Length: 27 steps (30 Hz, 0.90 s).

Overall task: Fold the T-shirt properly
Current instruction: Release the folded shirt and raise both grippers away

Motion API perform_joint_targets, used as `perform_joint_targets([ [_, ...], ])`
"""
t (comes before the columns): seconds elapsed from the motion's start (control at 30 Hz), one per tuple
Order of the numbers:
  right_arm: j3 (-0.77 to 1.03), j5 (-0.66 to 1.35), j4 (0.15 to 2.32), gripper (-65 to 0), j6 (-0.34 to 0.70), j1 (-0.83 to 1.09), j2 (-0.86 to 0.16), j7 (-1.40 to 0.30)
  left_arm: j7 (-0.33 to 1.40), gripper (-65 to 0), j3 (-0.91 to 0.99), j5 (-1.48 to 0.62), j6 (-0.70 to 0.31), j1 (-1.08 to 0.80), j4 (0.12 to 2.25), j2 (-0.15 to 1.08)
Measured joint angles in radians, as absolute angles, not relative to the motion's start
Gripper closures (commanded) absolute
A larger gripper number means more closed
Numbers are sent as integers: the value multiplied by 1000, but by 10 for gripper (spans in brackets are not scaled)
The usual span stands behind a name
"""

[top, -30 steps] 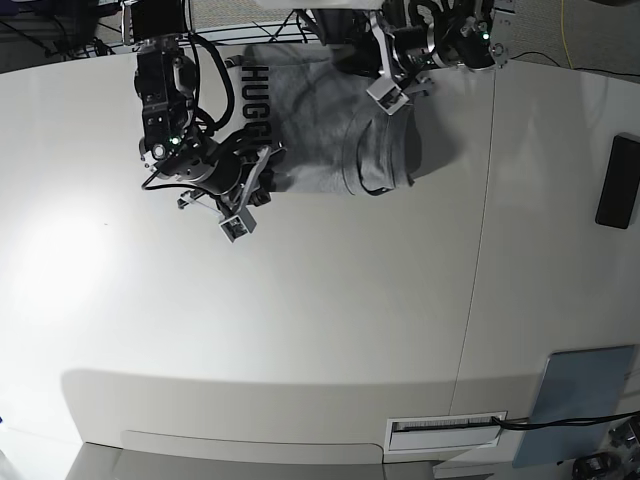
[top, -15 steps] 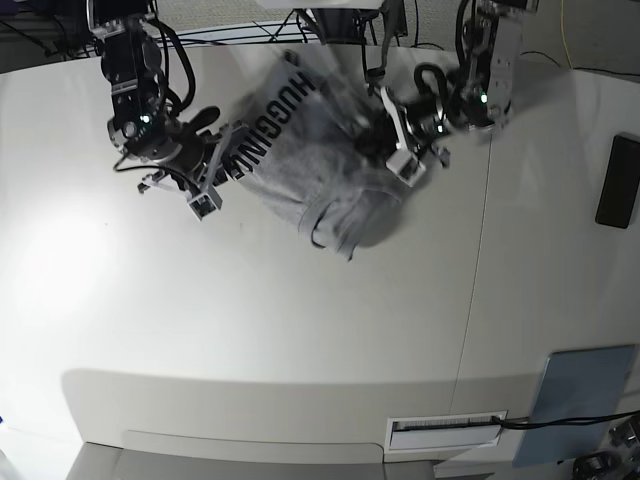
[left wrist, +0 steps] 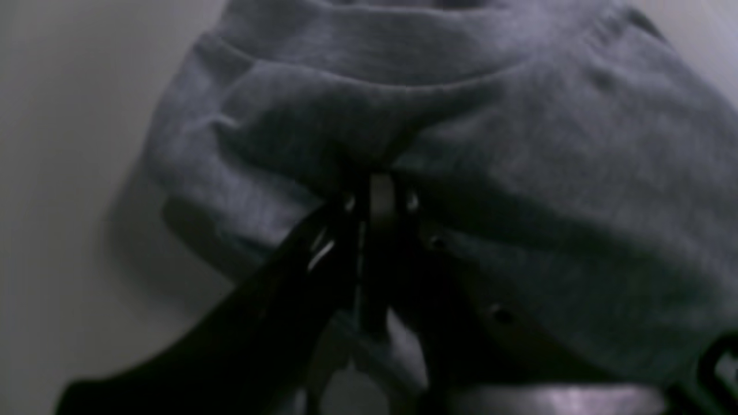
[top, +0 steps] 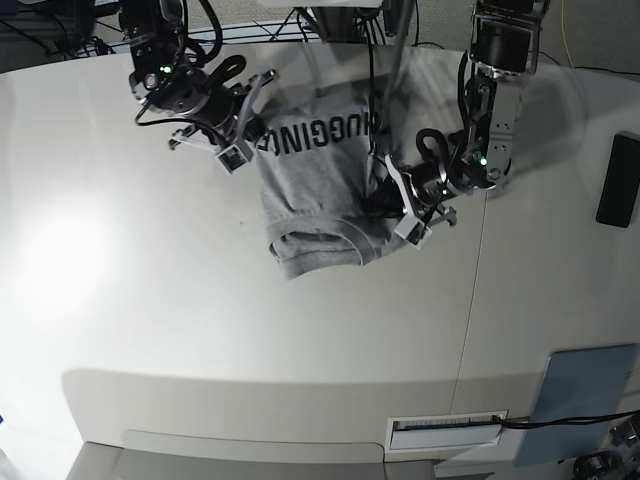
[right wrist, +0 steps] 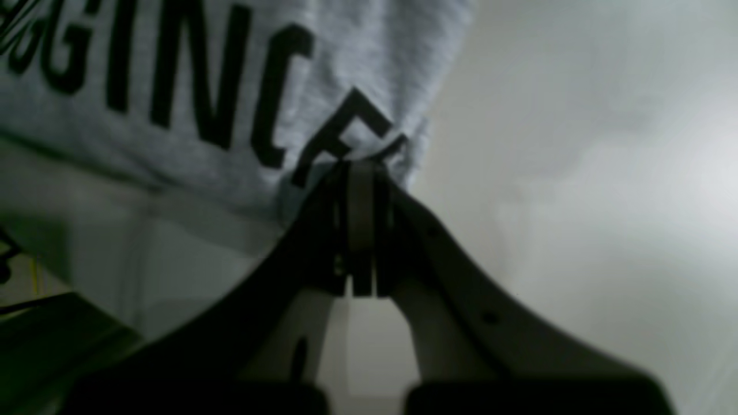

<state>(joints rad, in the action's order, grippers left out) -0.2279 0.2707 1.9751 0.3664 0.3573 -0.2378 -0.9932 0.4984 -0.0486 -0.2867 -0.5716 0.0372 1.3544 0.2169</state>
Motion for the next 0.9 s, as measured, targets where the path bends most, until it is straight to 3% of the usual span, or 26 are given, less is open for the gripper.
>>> perform_joint_targets([
  [0.17,-235,282,1975,0,340,358,-236,-994,502,-32,-46,-278,-564,50,1364,218],
  [0.4,-62,267,1980,0,332,358,-235,-995,527,-32,11,-293,-548,-16,1472,236],
  [0.53,11,270,1998,0,332,357,-235,-994,541,-39,65,-347,-706,-72,1517,239],
  [0.8,89,270,2003,0,340,358,-235,-994,636,-194,113,-461,-693,-170,1622,245],
  [0.9,89,270,2003,0,340,358,-240,-995,636,-220,121,-491,-693,-199,1672,274],
])
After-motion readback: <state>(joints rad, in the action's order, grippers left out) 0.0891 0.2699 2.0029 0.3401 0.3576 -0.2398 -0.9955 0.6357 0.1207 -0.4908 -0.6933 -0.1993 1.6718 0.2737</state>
